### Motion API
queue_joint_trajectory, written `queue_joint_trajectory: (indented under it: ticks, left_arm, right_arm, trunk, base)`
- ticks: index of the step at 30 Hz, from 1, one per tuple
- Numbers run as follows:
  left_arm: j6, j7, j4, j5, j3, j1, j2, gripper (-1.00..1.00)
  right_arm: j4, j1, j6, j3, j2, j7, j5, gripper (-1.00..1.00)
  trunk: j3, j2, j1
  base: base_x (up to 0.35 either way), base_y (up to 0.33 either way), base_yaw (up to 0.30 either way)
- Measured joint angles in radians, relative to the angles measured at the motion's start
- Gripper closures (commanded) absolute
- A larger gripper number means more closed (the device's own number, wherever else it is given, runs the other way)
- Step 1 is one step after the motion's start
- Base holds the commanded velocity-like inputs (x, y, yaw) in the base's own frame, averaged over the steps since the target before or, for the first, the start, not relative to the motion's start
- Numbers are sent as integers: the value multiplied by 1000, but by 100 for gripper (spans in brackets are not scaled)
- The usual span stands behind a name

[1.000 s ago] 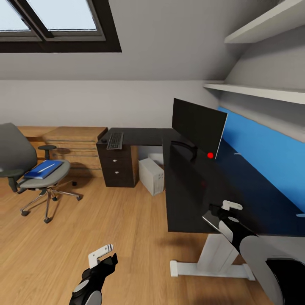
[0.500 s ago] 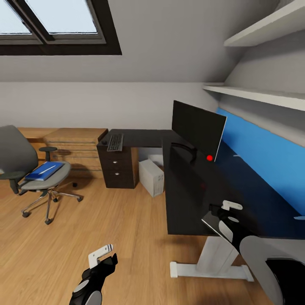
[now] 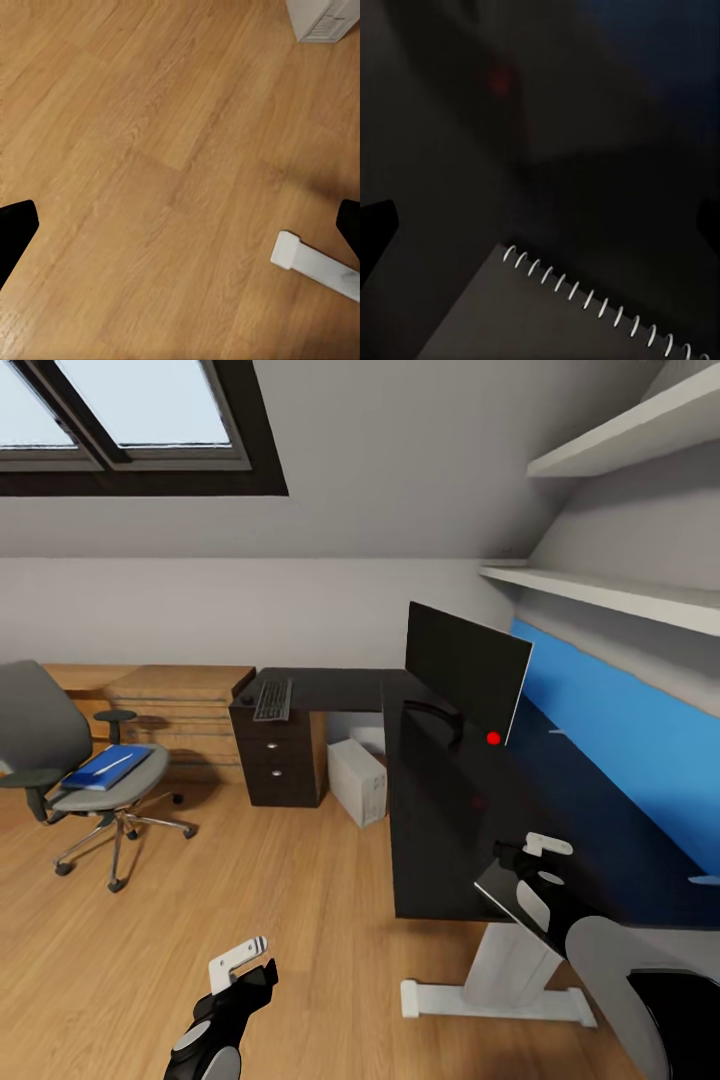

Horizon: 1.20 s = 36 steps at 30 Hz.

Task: In the bedroom, organize the workspace by keeping the computer under the desk, ensuring the monitor is on the desk, placing the keyboard on the desk next to the monitor, placing the mouse on the desk next to the keyboard, moving the folder from the swivel chair onto the desk next to the mouse, stacking the notebook on top of the folder with the pen on top of the notebook, and positioning the swivel chair next to the desk.

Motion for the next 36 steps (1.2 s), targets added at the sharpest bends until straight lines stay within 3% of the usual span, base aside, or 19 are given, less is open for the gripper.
queue_joint_trajectory:
  ticks: [14,21,27,29,30,35,36]
  left_arm:
    - [0,-2,17,0,0,0,-1,-100]
    - [0,-1,20,-3,0,0,0,-100]
    - [-1,0,20,-3,0,0,0,-100]
    - [-1,-1,19,-3,0,0,0,-100]
    - [-1,-3,19,-3,1,0,0,-100]
    - [-1,-5,19,-3,2,0,0,-100]
    - [0,-7,19,-3,3,0,1,-100]
  right_arm:
    - [-158,21,24,-2,-2,7,-1,-100]
    - [-330,78,191,-3,-2,7,-4,-100]
    - [-659,241,378,-4,-1,-10,-1,-100]
    - [-810,319,463,-4,2,-41,-2,-100]
    - [-998,407,568,-5,10,-113,-22,-100]
    - [-1148,475,604,-6,15,-145,-90,-100]
    - [-1205,514,610,-5,15,-150,-116,-100]
  trunk:
    - [44,98,-54]
    - [66,147,-81]
    - [79,175,-96]
    - [79,175,-96]
    - [78,175,-96]
    - [79,175,-96]
    - [79,175,-96]
  base:
    - [0,0,0]
    - [0,0,0]
    - [0,0,0]
    - [0,0,0]
    - [0,0,0]
    - [0,0,0]
    - [0,0,0]
